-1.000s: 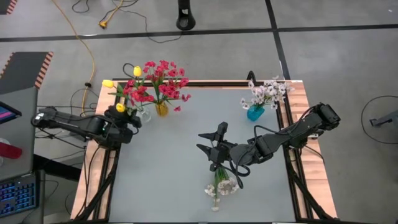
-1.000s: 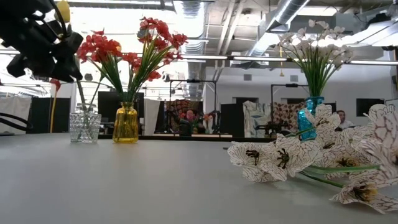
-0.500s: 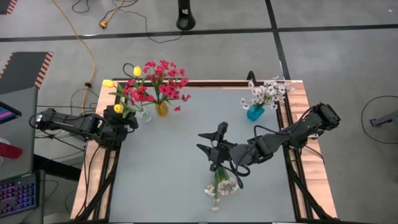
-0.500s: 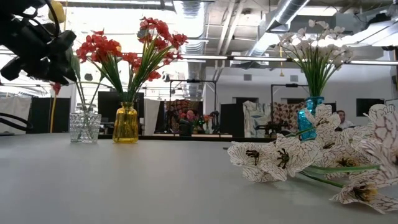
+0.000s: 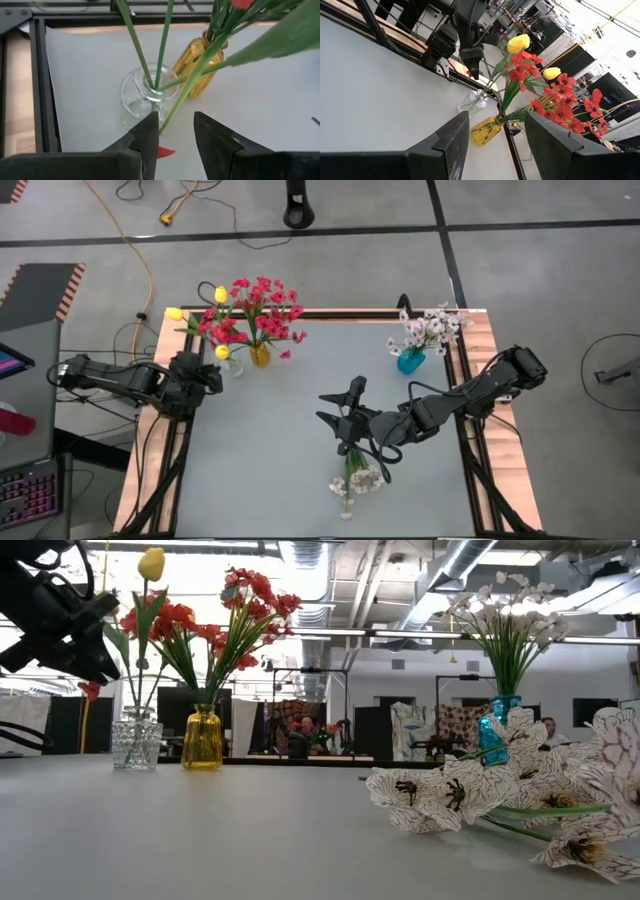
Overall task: Sort flowers into vase by color
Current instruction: Put the white flowers into the blue vase
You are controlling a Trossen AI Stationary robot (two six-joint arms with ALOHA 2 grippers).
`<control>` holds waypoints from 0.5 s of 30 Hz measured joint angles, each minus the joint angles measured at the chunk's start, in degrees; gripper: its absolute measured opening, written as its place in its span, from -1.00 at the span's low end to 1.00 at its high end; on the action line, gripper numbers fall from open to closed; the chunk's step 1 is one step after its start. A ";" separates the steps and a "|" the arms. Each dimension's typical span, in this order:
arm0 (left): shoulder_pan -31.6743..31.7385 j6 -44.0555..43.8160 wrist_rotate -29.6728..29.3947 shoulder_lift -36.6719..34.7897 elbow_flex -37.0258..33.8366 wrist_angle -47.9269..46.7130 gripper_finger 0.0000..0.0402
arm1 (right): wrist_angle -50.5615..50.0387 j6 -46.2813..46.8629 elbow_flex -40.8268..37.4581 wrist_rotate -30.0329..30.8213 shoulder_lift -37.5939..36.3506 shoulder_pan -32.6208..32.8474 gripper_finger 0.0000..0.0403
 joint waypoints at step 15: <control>0.00 13.25 -2.58 0.02 10.34 0.00 -0.45 | 0.00 0.02 0.00 0.01 0.00 0.00 0.09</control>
